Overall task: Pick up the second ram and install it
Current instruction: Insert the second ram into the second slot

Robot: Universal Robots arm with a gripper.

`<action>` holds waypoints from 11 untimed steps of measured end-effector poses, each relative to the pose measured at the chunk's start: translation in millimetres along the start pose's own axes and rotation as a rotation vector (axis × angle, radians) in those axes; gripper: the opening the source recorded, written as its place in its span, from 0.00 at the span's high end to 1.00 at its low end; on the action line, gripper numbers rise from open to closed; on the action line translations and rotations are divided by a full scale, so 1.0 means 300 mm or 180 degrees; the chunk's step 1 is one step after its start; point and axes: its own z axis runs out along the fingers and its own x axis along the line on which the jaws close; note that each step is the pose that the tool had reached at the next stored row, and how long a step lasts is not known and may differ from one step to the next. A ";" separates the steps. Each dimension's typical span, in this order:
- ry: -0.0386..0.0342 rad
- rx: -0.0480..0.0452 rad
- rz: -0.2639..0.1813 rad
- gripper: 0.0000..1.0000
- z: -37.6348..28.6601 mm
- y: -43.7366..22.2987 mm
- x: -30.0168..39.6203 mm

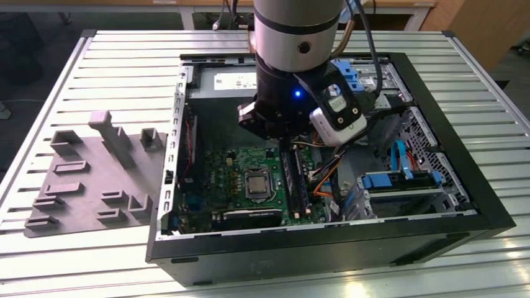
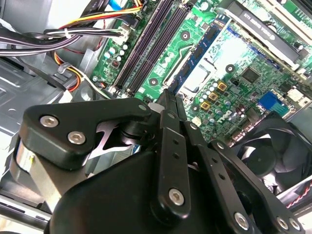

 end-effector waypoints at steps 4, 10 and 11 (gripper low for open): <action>0.0000 0.0000 0.0002 0.88 0.003 0.000 0.000; -0.0001 0.0000 0.0008 0.88 0.007 0.000 0.000; -0.0001 0.0000 0.0008 0.88 0.007 0.000 0.000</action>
